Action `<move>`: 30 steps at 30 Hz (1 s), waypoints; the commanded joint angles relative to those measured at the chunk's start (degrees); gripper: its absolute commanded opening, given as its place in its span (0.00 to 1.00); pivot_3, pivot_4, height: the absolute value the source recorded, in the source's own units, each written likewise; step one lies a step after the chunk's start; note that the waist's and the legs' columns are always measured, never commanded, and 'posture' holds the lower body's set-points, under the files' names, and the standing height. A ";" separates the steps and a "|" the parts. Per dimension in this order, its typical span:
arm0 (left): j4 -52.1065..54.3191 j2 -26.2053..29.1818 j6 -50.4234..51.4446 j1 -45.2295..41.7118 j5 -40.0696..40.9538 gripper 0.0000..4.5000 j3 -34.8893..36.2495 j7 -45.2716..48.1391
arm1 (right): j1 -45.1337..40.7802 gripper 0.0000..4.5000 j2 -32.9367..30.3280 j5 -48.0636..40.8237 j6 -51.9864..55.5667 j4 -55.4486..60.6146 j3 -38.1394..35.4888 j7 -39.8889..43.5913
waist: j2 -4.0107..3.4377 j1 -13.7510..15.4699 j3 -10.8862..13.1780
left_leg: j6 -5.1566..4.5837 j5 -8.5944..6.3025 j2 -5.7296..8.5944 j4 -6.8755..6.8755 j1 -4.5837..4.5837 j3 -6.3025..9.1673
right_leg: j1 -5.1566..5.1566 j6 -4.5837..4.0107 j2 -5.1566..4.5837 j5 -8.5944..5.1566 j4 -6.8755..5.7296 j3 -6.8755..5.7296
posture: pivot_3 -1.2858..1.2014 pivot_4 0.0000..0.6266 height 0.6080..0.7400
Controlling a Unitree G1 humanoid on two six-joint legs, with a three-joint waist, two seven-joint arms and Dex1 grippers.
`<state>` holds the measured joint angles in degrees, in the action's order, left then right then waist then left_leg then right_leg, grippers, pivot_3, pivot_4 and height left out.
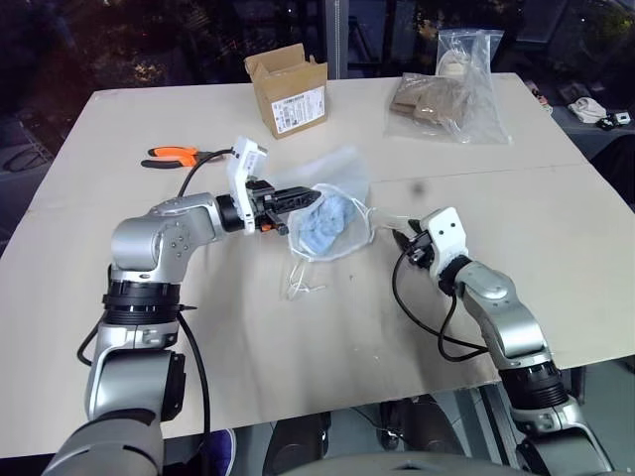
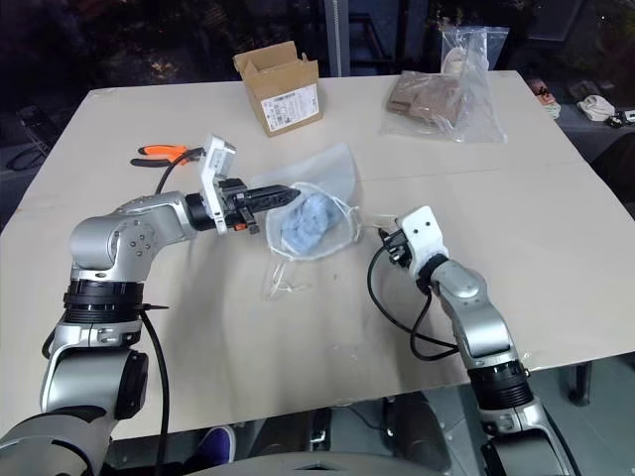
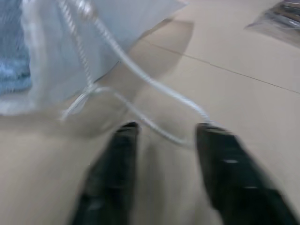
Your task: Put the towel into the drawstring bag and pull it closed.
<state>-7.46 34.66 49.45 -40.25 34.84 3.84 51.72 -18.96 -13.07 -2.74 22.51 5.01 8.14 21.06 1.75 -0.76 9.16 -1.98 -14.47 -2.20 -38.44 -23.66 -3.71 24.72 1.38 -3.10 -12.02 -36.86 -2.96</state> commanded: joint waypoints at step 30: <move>2.86 3.33 -1.98 -0.31 0.44 0.39 5.98 2.34 | -5.85 0.00 10.63 4.21 -2.95 -3.69 -5.53 -16.50 | 0.00 -0.16 0.00 | 0.01 0.01 -0.05 0.02 -0.05 -0.19 | 0.11 0.00 0.00 0.01 -0.03 0.47 | 0.52 0.24 1.00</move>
<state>-7.20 35.79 47.00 -40.20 33.55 5.61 54.43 -25.29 -1.93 2.23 17.82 -4.07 4.03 4.68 1.75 -0.91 9.16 -1.97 -14.47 -2.26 -38.42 -23.69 -3.90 24.84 1.38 -3.09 -12.01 -36.92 -2.48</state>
